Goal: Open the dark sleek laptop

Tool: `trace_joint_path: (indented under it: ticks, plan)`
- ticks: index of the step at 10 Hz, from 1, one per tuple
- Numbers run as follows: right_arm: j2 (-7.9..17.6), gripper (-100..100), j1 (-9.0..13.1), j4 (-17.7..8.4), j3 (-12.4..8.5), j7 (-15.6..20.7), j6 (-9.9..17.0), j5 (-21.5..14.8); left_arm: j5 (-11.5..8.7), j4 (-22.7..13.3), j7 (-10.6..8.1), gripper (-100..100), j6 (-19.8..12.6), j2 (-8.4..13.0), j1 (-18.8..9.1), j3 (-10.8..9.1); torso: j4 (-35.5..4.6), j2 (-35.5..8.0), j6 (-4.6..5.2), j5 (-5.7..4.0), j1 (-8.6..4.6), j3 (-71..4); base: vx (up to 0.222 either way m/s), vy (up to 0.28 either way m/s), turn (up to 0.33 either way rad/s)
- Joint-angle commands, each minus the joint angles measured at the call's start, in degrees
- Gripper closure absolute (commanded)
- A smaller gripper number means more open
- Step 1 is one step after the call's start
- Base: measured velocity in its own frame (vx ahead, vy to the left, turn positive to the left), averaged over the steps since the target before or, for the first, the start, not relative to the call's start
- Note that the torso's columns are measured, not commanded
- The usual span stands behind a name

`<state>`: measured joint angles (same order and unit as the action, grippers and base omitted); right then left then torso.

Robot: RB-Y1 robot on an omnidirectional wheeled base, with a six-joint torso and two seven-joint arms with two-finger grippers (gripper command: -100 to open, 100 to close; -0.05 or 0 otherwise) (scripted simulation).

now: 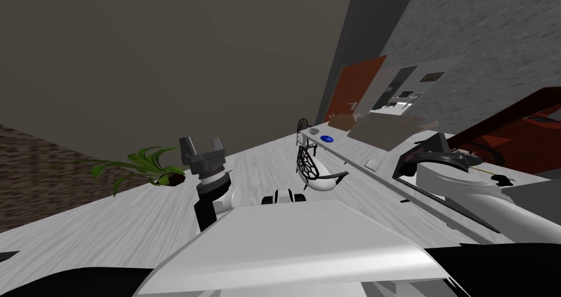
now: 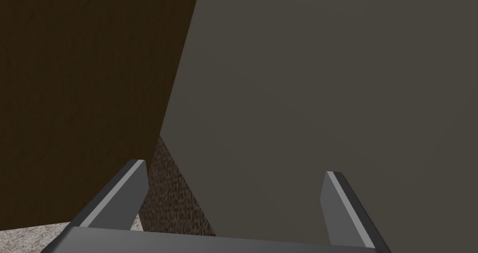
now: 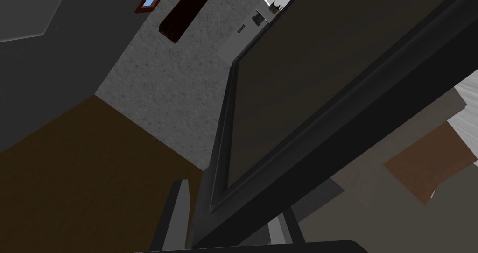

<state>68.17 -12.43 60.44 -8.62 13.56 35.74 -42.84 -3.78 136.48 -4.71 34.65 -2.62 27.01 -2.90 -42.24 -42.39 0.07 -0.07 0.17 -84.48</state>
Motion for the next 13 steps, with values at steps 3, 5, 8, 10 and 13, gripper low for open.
trace_joint_path:
  ticks: [3,5,8,10,13]
  plan:
    - [0.3,100,-7.1,7.9,-2.0,0.9,3.9,3.3,0.0,0.0,0.0,0,0.0,0.0,0.0,0.0,0.0,0.1,-0.01,0.16,-0.12,-0.1,0.023,-0.022,0.024]
    - [0.7,100,-10.2,11.4,-4.1,1.6,6.9,6.2,0.0,0.0,0.0,0,0.0,0.0,0.0,0.0,0.0,0.1,-0.07,0.02,-0.01,0.0,0.013,-0.022,0.024]
    - [1.1,100,-15.9,17.5,-6.2,2.2,10.4,8.8,0.0,0.0,0.0,0,0.0,0.0,0.0,0.0,0.0,0.1,-0.02,0.02,-0.05,-0.1,0.021,-0.028,0.018]
    - [1.1,100,-19.6,21.7,-6.2,2.2,11.2,9.1,0.0,0.0,0.0,0,0.0,0.0,0.0,0.0,0.0,0.1,-0.03,0.12,-0.04,-0.1,0.021,-0.032,0.01]
    - [1.5,100,-24.5,26.6,-8.2,2.8,14.9,12.0,0.0,0.0,0.0,0,0.0,0.0,0.0,0.0,0.0,0.1,-0.04,0.04,-0.13,-0.1,0.017,-0.022,0.024]
